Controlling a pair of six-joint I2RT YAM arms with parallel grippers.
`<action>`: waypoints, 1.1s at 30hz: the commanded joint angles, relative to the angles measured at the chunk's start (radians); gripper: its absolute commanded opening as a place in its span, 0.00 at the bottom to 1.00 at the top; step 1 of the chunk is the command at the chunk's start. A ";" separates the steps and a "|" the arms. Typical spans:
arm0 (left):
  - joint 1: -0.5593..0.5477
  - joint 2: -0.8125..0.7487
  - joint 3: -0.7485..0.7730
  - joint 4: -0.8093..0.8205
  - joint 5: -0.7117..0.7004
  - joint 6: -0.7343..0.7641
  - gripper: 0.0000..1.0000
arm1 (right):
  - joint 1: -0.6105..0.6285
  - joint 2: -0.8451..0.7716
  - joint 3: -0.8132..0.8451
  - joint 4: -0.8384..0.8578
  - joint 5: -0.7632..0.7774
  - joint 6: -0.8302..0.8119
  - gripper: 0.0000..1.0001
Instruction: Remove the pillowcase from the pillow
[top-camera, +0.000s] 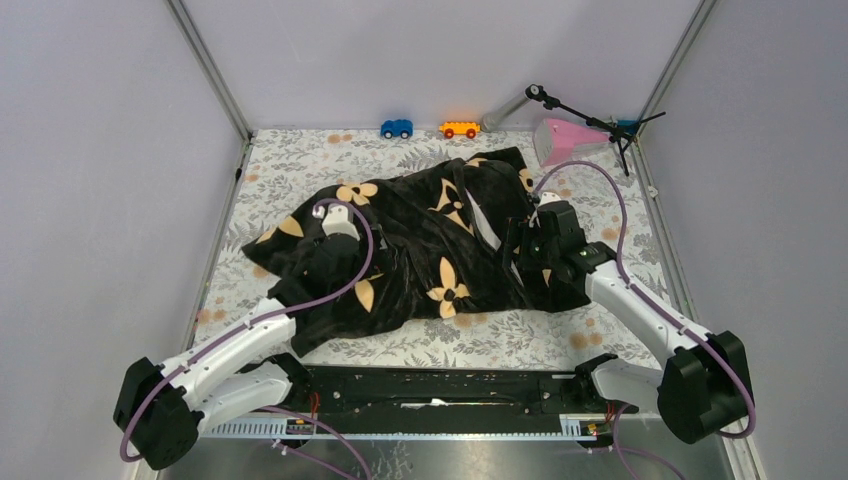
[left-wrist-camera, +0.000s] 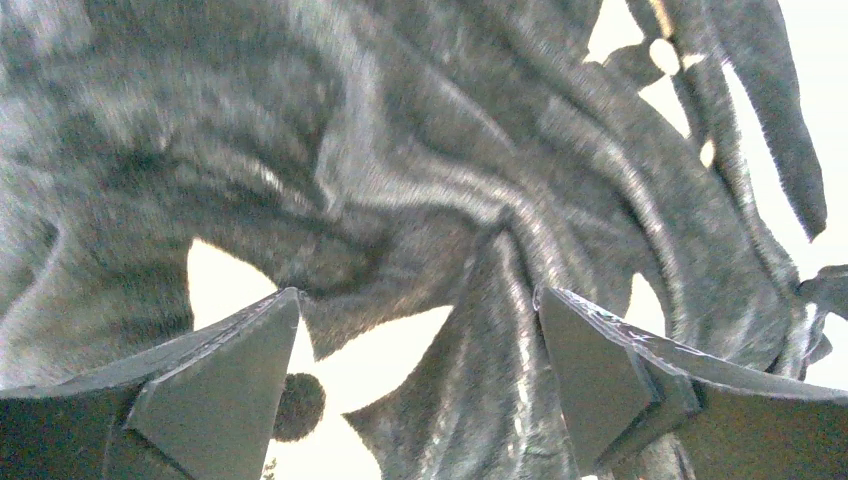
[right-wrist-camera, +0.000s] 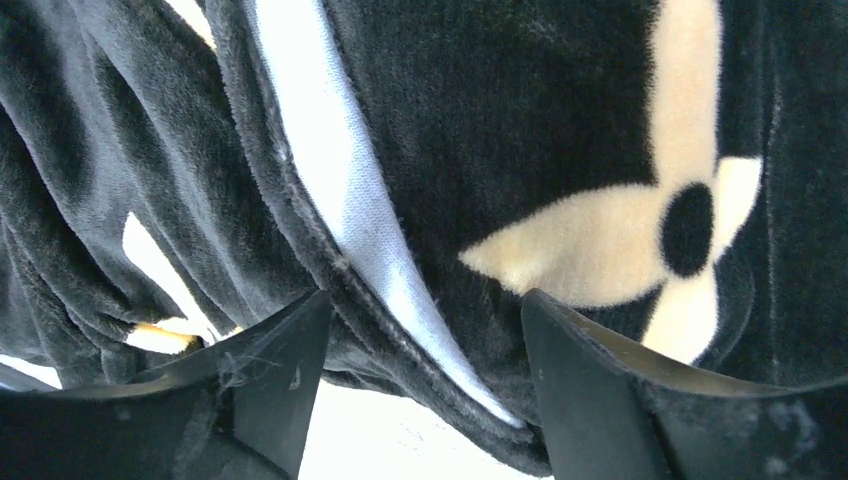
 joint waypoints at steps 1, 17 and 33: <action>0.023 0.023 -0.082 0.060 0.072 -0.098 0.99 | 0.022 0.042 0.047 0.027 -0.087 -0.016 0.72; 0.281 -0.221 -0.119 0.000 0.229 -0.042 0.99 | 0.354 0.002 0.052 0.139 -0.114 0.035 0.83; -0.161 0.166 0.146 0.207 0.345 0.022 0.93 | 0.340 -0.085 -0.012 0.064 0.356 0.100 0.95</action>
